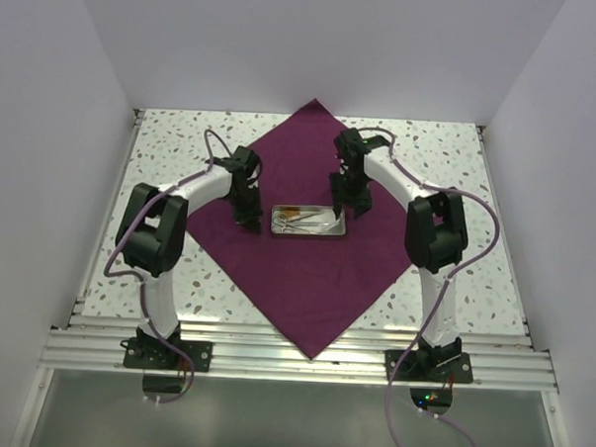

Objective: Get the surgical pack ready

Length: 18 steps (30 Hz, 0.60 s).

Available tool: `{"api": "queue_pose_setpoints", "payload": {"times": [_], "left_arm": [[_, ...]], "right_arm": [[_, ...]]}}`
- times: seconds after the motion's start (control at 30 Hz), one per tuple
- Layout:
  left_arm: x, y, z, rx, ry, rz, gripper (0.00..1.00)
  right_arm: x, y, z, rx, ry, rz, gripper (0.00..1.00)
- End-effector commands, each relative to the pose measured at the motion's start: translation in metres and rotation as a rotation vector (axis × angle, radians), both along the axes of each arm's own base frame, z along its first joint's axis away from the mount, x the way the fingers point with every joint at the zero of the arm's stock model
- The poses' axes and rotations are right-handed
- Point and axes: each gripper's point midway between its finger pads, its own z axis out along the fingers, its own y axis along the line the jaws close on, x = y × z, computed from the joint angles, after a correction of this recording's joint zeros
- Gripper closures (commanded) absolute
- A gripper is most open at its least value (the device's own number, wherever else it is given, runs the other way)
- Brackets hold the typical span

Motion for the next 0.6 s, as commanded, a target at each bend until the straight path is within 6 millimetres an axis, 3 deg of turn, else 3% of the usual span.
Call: {"api": "queue_pose_setpoints", "payload": {"times": [0.0, 0.03, 0.07, 0.13, 0.17, 0.23, 0.27, 0.37, 0.5, 0.57], "left_arm": [[0.008, 0.016, 0.022, 0.032, -0.071, 0.059, 0.92], [0.006, 0.023, 0.029, 0.052, -0.087, 0.069, 0.91], [0.003, 0.029, 0.030, 0.063, -0.088, 0.074, 0.90], [-0.005, 0.043, 0.035, 0.077, -0.101, 0.094, 0.89], [-0.012, 0.049, 0.034, 0.082, -0.093, 0.104, 0.88], [-0.014, 0.054, 0.044, 0.076, -0.127, 0.116, 0.87], [-0.019, 0.056, 0.042, 0.076, -0.120, 0.122, 0.86], [-0.030, 0.058, 0.048, 0.063, -0.125, 0.137, 0.86], [-0.046, 0.059, 0.062, 0.026, -0.170, 0.157, 0.85], [-0.058, 0.061, 0.058, 0.027, -0.158, 0.164, 0.84]], "right_arm": [[-0.031, -0.001, 0.054, 0.008, -0.071, 0.111, 0.41], [-0.040, 0.001, 0.073, 0.026, -0.117, 0.137, 0.38], [-0.060, -0.002, 0.064, 0.012, -0.081, 0.158, 0.36], [-0.095, 0.016, 0.078, 0.052, -0.097, 0.235, 0.33], [-0.126, 0.024, 0.067, 0.037, -0.055, 0.295, 0.33], [-0.165, 0.030, 0.062, 0.043, -0.027, 0.333, 0.33], [-0.191, 0.044, 0.060, 0.046, -0.017, 0.399, 0.33], [-0.246, 0.063, 0.052, 0.095, 0.007, 0.449, 0.32], [-0.296, 0.086, 0.042, 0.192, -0.001, 0.466, 0.30], [-0.321, 0.088, 0.029, 0.178, 0.004, 0.537, 0.30]]}}
